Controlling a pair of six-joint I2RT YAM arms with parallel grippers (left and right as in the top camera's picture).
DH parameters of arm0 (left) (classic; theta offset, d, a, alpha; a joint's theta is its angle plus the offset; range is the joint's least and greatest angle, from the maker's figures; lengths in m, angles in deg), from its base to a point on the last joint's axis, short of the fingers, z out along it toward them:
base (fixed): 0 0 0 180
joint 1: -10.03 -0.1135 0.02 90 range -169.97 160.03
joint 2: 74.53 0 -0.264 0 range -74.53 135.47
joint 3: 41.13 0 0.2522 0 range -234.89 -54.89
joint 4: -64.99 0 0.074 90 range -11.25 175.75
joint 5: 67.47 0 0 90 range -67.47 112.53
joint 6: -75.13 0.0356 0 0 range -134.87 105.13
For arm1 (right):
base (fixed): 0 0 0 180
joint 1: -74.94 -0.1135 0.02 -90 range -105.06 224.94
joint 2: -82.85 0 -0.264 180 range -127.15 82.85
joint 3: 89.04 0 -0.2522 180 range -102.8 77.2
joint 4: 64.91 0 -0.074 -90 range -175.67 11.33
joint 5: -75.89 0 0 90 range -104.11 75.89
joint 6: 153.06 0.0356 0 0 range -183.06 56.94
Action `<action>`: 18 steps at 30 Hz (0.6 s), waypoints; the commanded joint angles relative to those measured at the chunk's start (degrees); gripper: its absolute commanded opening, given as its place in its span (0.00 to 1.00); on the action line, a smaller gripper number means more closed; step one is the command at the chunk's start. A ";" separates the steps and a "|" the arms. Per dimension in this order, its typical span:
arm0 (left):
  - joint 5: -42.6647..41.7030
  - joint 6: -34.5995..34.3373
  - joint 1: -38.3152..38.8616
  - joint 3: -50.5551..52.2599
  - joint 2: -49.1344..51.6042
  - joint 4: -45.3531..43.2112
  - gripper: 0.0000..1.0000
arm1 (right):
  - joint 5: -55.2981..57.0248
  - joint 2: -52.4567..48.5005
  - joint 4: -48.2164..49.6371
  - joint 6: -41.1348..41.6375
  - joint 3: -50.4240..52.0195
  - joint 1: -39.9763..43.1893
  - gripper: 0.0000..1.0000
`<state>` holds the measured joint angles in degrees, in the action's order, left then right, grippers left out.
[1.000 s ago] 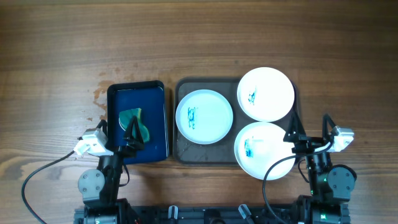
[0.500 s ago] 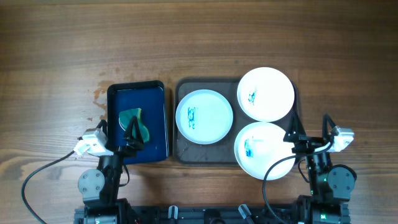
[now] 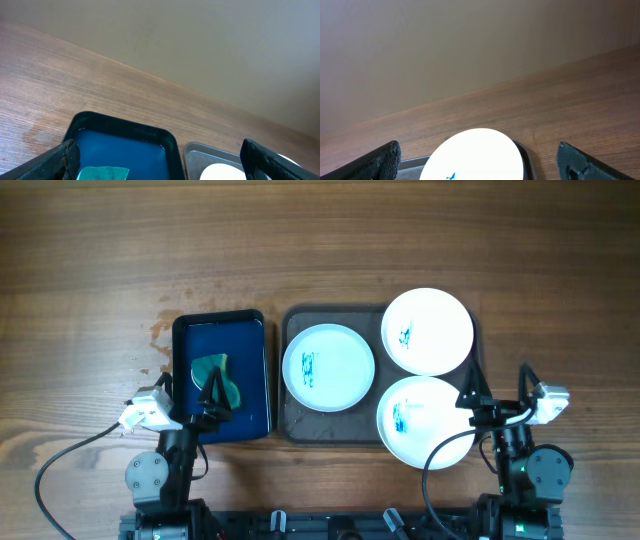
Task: Clean dirty plates on tray and stack at the side
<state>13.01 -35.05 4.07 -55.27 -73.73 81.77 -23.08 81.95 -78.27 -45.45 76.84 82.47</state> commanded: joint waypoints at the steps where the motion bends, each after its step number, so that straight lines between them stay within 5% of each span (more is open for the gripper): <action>1: -0.50 0.48 -0.28 0.07 -0.42 0.46 1.00 | -0.07 0.00 0.20 -0.94 0.07 -0.13 1.00; 18: 1.92 0.50 -0.28 0.07 -0.42 0.63 1.00 | -0.07 0.00 0.20 -0.94 0.07 -0.13 1.00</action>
<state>13.90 -35.05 4.07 -55.27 -73.73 81.82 -23.08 81.95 -78.27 -45.43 76.84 82.47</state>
